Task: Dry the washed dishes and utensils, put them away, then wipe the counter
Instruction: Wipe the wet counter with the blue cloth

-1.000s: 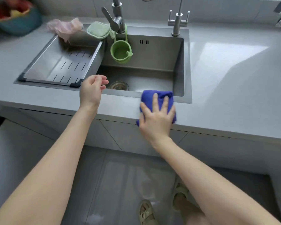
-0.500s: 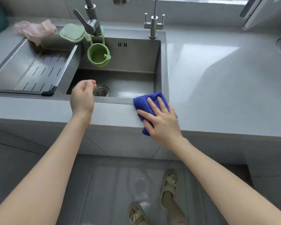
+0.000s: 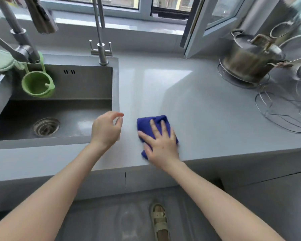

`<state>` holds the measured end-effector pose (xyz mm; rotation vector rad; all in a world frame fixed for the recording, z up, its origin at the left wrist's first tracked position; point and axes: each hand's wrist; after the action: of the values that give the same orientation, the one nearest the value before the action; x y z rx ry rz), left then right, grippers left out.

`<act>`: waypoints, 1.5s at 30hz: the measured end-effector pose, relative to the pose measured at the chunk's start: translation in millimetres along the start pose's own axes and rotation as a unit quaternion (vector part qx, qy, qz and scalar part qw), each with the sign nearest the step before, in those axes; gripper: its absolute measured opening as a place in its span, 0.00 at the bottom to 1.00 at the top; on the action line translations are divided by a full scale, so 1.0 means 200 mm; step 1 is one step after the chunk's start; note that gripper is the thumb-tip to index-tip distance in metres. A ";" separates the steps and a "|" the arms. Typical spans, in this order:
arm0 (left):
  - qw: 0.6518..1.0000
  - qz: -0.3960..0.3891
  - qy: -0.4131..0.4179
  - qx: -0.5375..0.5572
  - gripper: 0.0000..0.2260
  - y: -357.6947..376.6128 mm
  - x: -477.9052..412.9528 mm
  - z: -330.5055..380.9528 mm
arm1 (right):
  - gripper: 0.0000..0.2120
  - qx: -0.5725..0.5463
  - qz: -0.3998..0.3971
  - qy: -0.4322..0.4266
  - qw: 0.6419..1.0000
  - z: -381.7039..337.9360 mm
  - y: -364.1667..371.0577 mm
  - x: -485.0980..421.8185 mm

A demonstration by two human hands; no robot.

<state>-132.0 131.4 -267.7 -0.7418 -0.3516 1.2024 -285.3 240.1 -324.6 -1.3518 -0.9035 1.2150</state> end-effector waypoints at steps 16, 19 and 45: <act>0.990 -0.020 0.027 -0.135 0.13 0.38 -0.69 -0.02 | 0.25 0.003 -0.045 0.221 0.974 0.76 0.16 -0.64; 0.985 -0.010 0.057 -0.164 0.15 0.40 -0.78 -0.06 | 0.23 -0.044 -0.003 -0.071 0.997 0.61 0.13 -0.45; 0.968 -0.073 0.057 -0.232 0.20 0.40 -0.87 -0.14 | 0.26 -0.019 -0.026 -0.018 0.999 1.31 0.30 -1.36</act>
<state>-231.7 -26.0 -318.1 -1.1631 -0.5936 0.9396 -601.3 23.9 -315.7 -1.3319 -0.9853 1.1902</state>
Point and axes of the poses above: each hand's wrist, its own x-axis away from the middle knuckle, its own y-axis out of the palm, z = x × y, and after that the axes turned 7 degrees about x, right-handed
